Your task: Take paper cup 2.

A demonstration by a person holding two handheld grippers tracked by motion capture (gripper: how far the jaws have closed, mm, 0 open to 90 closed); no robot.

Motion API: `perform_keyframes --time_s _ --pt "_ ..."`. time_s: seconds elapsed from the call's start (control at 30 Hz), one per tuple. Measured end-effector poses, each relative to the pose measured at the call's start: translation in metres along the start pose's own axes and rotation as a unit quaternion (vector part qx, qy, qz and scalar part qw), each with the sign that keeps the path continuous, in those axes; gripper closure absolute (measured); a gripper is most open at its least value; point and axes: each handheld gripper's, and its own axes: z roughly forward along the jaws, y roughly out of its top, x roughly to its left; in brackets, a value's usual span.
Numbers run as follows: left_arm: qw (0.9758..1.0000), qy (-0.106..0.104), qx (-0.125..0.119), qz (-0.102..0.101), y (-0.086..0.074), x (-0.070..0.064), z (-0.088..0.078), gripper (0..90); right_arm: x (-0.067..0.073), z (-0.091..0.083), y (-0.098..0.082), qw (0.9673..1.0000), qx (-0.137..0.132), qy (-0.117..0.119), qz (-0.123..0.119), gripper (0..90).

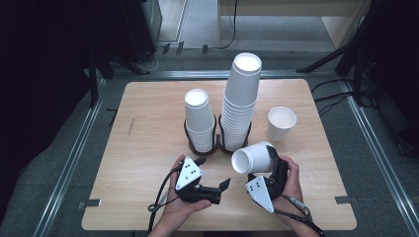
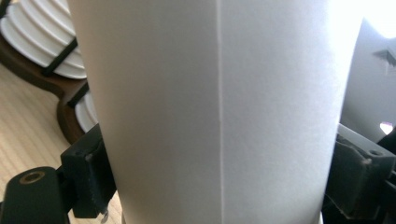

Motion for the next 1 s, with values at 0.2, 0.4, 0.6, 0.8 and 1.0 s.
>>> perform_keyframes --time_s 0.2,0.4,0.6,0.8,1.0 --pt "0.9998 -0.016 0.008 0.012 0.000 -0.005 0.002 0.3 0.007 -0.001 0.002 0.9997 -0.013 0.008 -0.020 11.9" --pt "0.9995 -0.024 0.010 0.021 0.001 -0.010 0.003 0.6 0.014 -0.003 0.005 0.9990 -0.025 0.021 -0.032 11.9" --pt "0.9991 -0.027 0.015 0.028 0.000 -0.015 0.005 1.3 0.019 -0.004 0.007 0.9983 -0.030 0.032 -0.037 11.9" --pt "0.9990 -0.030 0.014 0.030 0.000 -0.016 0.005 4.3 0.024 -0.006 0.009 0.9976 -0.037 0.044 -0.038 11.9" --pt "0.9989 -0.031 0.016 0.031 0.000 -0.016 0.006 5.3 0.028 -0.008 0.011 0.9967 -0.046 0.057 -0.037 11.9"
